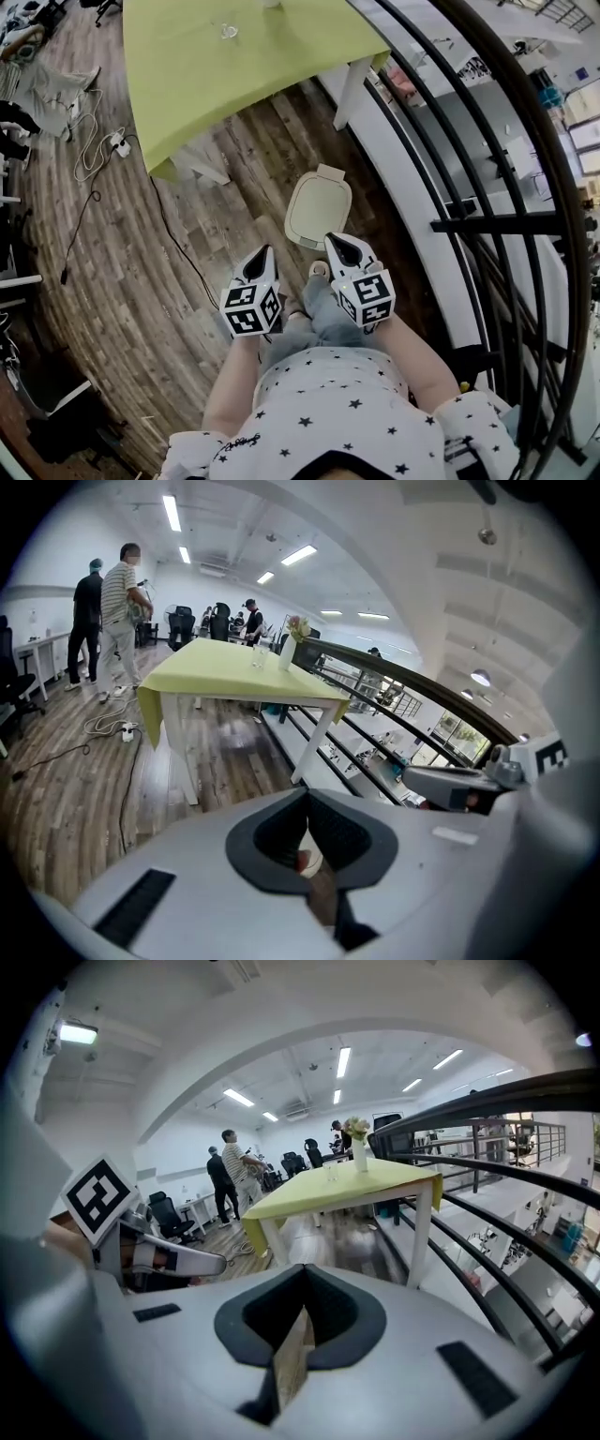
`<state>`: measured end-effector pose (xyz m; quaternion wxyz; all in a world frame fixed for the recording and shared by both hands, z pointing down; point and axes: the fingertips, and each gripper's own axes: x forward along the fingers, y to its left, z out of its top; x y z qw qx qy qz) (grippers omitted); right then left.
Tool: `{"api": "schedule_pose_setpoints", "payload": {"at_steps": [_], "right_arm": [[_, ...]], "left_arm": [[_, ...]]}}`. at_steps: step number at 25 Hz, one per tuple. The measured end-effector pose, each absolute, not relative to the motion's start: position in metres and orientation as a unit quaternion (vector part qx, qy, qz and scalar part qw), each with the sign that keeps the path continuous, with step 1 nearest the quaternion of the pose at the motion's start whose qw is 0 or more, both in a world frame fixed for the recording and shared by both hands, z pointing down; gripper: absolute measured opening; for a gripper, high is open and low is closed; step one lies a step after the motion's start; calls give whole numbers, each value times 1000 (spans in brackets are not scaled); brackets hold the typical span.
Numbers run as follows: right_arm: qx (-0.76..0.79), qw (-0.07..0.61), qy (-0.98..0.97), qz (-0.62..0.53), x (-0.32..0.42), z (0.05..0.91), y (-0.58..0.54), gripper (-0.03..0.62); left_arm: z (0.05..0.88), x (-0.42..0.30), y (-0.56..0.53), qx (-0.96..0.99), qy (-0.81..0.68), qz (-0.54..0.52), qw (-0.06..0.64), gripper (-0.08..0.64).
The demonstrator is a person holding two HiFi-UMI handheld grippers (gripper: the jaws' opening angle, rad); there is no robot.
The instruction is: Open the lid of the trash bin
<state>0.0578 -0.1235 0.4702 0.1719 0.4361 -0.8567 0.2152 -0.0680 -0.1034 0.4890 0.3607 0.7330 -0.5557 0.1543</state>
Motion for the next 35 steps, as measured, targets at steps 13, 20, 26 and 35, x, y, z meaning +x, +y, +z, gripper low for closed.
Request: {"api": "schedule_pose_setpoints", "payload": {"at_steps": [13, 20, 26, 35], "right_arm": [[392, 262, -846, 251, 30, 585, -119, -8], [401, 292, -825, 271, 28, 661, -113, -8], [396, 317, -816, 279, 25, 716, -106, -8], [403, 338, -795, 302, 16, 798, -99, -8]], "left_arm": [[542, -84, -112, 710, -564, 163, 389, 12], [593, -88, -103, 711, -549, 176, 402, 12], [629, -90, -98, 709, -546, 179, 409, 12], [683, -98, -84, 707, -539, 189, 418, 12]]}}
